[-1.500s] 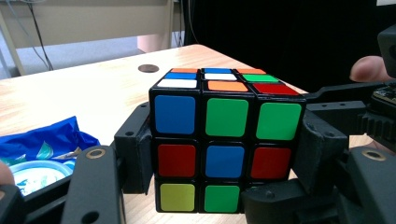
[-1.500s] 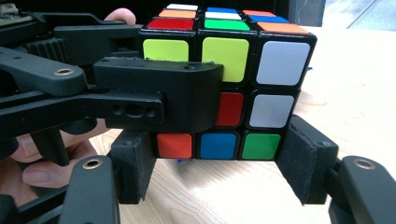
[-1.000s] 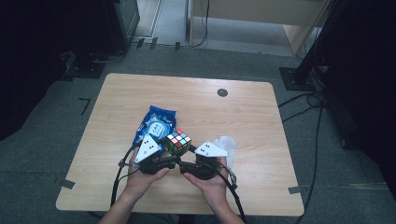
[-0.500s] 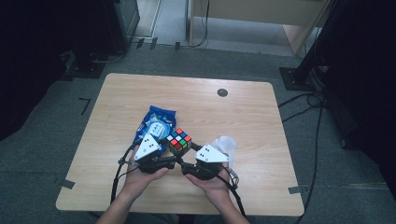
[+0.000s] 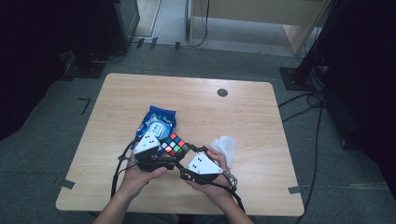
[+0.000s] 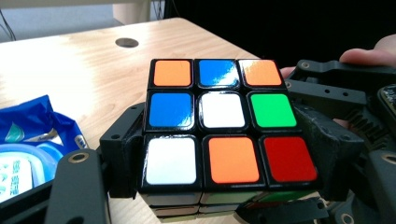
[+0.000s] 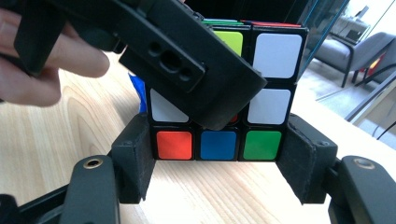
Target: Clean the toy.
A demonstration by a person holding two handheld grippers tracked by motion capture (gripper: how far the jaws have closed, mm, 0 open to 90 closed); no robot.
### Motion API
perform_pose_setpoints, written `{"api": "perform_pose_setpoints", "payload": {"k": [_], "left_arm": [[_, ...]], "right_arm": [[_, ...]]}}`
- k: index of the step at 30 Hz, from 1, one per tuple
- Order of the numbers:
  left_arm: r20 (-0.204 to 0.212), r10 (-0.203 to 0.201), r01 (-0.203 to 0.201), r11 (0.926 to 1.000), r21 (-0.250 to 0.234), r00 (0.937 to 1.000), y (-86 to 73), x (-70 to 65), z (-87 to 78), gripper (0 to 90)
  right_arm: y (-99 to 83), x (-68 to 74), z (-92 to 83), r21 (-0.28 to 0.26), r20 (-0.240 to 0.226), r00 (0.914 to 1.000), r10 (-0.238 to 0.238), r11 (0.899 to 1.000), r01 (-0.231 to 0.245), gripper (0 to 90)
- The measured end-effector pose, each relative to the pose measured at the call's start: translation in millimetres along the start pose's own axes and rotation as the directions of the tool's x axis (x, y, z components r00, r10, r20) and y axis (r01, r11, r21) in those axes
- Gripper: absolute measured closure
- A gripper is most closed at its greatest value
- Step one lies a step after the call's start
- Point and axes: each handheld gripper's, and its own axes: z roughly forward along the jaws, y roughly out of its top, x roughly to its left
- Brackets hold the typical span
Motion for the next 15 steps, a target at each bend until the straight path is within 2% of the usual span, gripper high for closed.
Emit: {"api": "perform_pose_setpoints", "payload": {"k": [2,8,11,15], "left_arm": [[-0.001,-0.008,0.008,0.9997,0.021,1.0000,0.8,0.3,0.4,26.6],[-0.007,-0.041,0.041,0.9958,0.082,0.9992,2.7,0.8,4.3,27.6],[-0.009,-0.076,0.076,0.9920,0.101,0.9971,2.1,4.3,5.8,30.3],[0.008,-0.104,0.102,0.9895,0.102,0.9946,1.5,8.7,4.9,33.0]], "right_arm": [[-0.4,0.1,-0.2,0.003,0.004,0.9999,-0.016,1.000,0.016,34.9],[-0.9,3.0,-0.3,0.014,0.027,0.9939,-0.107,0.994,0.106,34.9],[-0.8,6.6,1.4,0.030,0.036,0.9867,-0.158,0.987,0.157,34.9],[-2.3,6.5,2.9,0.035,0.029,0.9830,-0.182,0.983,0.180,34.8]]}}
